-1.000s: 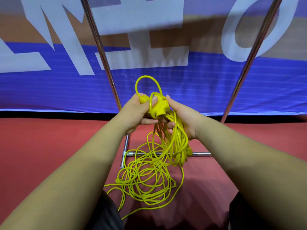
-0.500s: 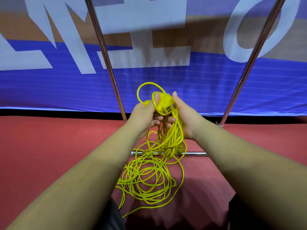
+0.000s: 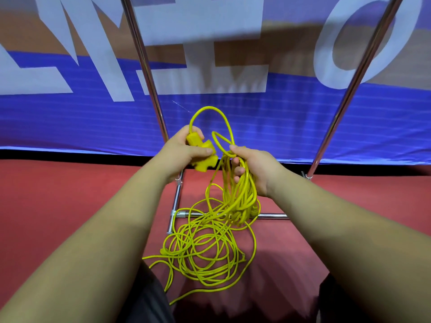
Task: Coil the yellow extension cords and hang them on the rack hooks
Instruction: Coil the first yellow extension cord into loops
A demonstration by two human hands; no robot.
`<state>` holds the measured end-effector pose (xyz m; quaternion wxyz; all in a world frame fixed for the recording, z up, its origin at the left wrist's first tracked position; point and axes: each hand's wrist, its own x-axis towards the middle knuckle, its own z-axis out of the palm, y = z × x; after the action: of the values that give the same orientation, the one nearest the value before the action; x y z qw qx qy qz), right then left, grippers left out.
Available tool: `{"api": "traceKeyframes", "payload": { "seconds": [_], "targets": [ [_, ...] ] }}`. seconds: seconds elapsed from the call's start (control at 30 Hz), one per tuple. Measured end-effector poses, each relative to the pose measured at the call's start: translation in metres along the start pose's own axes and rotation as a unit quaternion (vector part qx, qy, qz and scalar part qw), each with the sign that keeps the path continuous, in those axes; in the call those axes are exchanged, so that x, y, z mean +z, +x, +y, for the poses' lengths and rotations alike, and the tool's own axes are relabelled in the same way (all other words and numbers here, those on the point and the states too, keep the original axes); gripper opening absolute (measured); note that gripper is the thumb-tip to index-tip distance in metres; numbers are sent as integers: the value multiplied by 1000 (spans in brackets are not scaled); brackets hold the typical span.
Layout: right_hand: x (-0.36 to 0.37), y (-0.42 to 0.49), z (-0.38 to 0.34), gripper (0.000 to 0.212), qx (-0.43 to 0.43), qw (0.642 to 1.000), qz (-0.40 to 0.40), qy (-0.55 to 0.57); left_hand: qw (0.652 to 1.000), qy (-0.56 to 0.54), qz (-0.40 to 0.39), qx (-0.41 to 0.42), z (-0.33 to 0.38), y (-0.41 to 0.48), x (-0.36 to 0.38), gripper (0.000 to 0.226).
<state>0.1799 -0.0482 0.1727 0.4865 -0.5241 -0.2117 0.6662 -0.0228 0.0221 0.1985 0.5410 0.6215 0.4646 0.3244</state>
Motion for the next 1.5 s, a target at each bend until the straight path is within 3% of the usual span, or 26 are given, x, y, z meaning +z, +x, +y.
{"api": "traceKeyframes", "payload": {
  "seconds": [0.1, 0.2, 0.27, 0.33, 0.43, 0.6, 0.77, 0.87, 0.97, 1.1, 1.2, 1.3, 1.4, 1.5],
  "targets": [
    [-3, 2, 1, 26, -54, 995, 40, -74, 992, 116, -15, -50, -2, -3, -15, 39],
    [-10, 5, -2, 38, -90, 987, 58, -116, 981, 181, 4, -72, -2, -5, -22, 30],
    [-15, 6, -8, 44, -100, 985, 69, -119, 960, 276, 35, -34, -3, -3, -27, 34],
    [-18, 7, -13, 44, -97, 986, 71, -117, 911, 409, 45, 35, -6, 3, -34, 35],
    [-19, 7, -14, 38, -96, 987, 64, -116, 809, 572, 48, 131, 0, 5, -36, 33],
    [-14, 4, -12, 18, -96, 988, 46, -109, 684, 652, 7, 327, 18, 4, -15, 19],
    [-11, 4, -15, 18, -79, 992, 42, -89, 612, 657, -70, 434, 32, -8, 12, 24],
    [-10, 0, -17, 14, -51, 996, -3, -74, 617, 634, -98, 455, 31, -11, 25, 29],
    [-5, -6, -15, 12, -16, 997, -54, -47, 656, 605, -84, 444, 25, -11, 40, 40],
    [1, -10, -8, 20, 33, 995, -91, -24, 758, 514, -38, 400, 20, -6, 42, 35],
    [1, -14, -7, 20, 65, 993, -94, -36, 817, 477, -43, 320, 10, 3, 27, 49],
    [2, -19, -11, 25, 68, 986, -118, -97, 815, 490, -78, 299, 6, 7, 13, 56],
    [3, -24, -14, 29, 54, 968, -153, -193, 799, 529, -105, 266, 8, 3, 5, 89],
    [3, -26, -15, 22, 33, 954, -182, -235, 815, 516, -164, 208, 11, -5, 5, 121]
  ]
}}
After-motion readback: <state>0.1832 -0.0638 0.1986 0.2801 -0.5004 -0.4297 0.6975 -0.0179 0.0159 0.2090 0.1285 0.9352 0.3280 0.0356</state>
